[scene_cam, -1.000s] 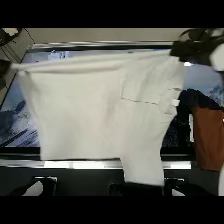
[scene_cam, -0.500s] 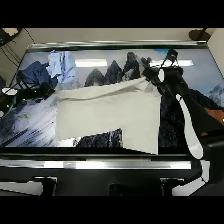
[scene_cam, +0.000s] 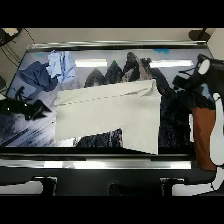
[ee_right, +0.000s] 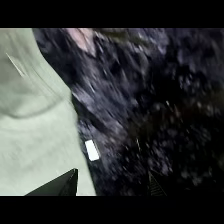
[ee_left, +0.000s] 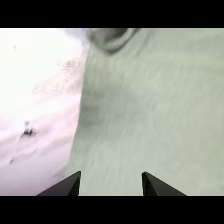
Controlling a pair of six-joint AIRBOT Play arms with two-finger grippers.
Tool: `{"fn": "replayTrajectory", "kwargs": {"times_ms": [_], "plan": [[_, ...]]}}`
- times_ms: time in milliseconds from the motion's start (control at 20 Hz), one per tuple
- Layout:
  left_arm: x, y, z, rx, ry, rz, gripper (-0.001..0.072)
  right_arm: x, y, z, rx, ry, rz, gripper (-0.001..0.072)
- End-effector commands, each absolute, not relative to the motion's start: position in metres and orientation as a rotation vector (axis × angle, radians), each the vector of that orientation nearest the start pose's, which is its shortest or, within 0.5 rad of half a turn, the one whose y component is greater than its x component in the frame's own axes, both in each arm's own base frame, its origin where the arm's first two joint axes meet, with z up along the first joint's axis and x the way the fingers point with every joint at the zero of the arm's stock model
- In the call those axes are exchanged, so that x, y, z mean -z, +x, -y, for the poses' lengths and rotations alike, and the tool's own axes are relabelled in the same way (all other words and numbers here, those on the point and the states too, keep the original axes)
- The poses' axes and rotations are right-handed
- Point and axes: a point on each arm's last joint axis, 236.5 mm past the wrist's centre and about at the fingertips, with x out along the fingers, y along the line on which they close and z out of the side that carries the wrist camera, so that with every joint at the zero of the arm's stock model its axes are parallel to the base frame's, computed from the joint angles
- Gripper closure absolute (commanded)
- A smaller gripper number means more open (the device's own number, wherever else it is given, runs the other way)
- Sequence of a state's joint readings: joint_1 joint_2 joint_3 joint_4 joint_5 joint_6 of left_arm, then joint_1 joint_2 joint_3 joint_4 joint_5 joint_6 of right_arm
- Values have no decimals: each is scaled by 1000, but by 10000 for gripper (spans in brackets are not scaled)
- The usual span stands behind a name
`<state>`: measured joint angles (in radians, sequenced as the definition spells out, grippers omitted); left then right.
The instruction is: Fold the shirts.
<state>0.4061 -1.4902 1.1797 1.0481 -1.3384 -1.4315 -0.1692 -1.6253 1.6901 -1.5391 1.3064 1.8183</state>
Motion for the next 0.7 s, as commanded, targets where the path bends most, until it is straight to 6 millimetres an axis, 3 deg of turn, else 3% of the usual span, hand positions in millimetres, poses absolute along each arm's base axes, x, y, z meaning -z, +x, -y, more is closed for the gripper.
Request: {"fn": "replayTrajectory", "kwargs": {"times_ms": [0, 150, 250, 450, 550, 600, 650], "plan": [[75, 275, -26, 18, -690, -1660, 249, -21, 406, 86, 184, 364, -1483, 176], [98, 253, -5, 56, -742, -1681, 249, -10, 402, 66, 101, 422, -1513, 175], [105, 251, -1, 47, -767, -1671, 250, -7, 399, 54, 46, 444, -1526, 175], [111, 261, 1, 25, -799, -1615, 263, -7, 399, 53, 30, 439, -1525, 175], [114, 271, -2, 6, -802, -1571, 441, -7, 397, 52, 28, 440, -1535, 175], [114, 273, -1, 7, -803, -1566, 443, -7, 394, 52, 20, 433, -1548, 175], [114, 272, 1, 12, -795, -1570, 497, -5, 392, 52, 12, 417, -1557, 174]]}}
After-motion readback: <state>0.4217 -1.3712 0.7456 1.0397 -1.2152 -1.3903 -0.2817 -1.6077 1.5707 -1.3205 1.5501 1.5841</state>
